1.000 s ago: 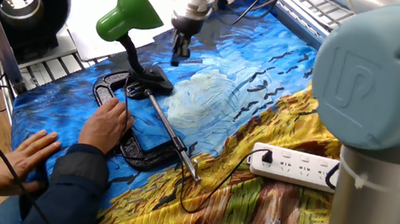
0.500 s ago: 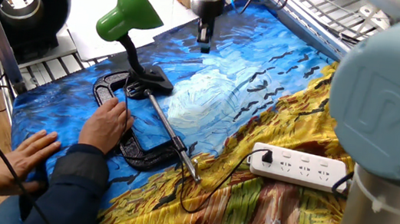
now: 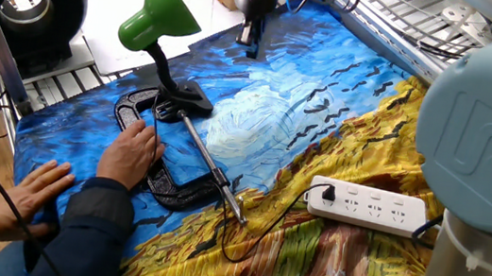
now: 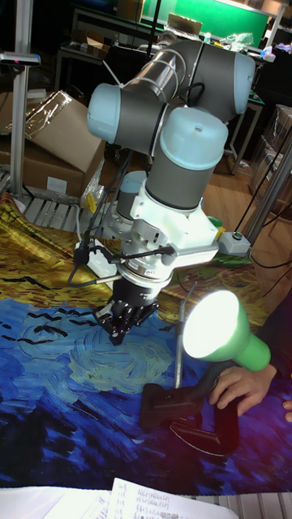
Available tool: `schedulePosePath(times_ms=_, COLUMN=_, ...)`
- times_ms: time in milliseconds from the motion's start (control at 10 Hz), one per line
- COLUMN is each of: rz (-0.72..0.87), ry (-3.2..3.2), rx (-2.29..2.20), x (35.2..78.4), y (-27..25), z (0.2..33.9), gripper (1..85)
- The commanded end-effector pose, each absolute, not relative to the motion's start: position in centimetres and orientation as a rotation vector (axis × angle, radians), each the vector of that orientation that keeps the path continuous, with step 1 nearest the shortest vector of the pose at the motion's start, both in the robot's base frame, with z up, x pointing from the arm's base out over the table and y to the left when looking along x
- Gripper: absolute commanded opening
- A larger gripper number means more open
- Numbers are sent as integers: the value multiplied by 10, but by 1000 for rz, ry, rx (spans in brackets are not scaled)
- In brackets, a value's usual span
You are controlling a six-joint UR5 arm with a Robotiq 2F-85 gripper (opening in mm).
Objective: Turn on the desk lamp by pressing the button
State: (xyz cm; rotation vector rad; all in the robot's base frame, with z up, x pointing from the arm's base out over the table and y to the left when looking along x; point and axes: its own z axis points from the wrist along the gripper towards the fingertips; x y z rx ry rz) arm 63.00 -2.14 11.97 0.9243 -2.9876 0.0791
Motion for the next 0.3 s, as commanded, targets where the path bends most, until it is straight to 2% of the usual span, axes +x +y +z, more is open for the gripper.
schedulePosePath(times_ms=0, rz=29, ry=-3043, rx=884, x=641, y=-8, z=123, gripper=10)
schedulePosePath(times_ms=200, rz=25, ry=-3047, rx=896, x=643, y=-6, z=123, gripper=10)
